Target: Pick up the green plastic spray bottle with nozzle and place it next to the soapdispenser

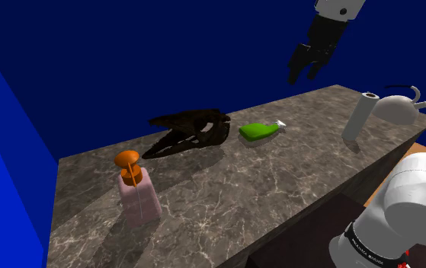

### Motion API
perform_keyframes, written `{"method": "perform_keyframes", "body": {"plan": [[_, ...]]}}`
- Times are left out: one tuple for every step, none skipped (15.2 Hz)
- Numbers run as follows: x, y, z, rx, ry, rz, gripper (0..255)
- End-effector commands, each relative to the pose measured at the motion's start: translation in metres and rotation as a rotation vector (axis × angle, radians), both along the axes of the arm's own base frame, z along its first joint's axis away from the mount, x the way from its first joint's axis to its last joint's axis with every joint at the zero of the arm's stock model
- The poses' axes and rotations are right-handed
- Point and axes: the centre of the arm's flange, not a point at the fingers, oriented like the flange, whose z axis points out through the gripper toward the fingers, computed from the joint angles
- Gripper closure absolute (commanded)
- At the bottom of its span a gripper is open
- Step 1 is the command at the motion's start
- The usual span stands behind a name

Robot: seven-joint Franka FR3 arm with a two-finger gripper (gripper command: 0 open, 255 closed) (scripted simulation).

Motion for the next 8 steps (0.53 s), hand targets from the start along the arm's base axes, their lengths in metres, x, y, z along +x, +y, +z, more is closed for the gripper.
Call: {"method": "perform_keyframes", "body": {"plan": [[0.000, 0.000, 0.000, 0.000, 0.000, 0.000, 0], [0.002, -0.010, -0.010, -0.003, 0.006, 0.053, 0], [0.004, -0.020, -0.019, -0.006, 0.012, 0.105, 0], [0.006, -0.029, -0.029, -0.009, 0.018, 0.158, 0], [0.010, -0.039, -0.039, -0.012, 0.024, 0.210, 0], [0.013, -0.048, -0.048, -0.015, 0.030, 0.263, 0], [0.017, -0.057, -0.058, -0.018, 0.036, 0.315, 0], [0.021, -0.066, -0.067, -0.021, 0.042, 0.368, 0]]}}
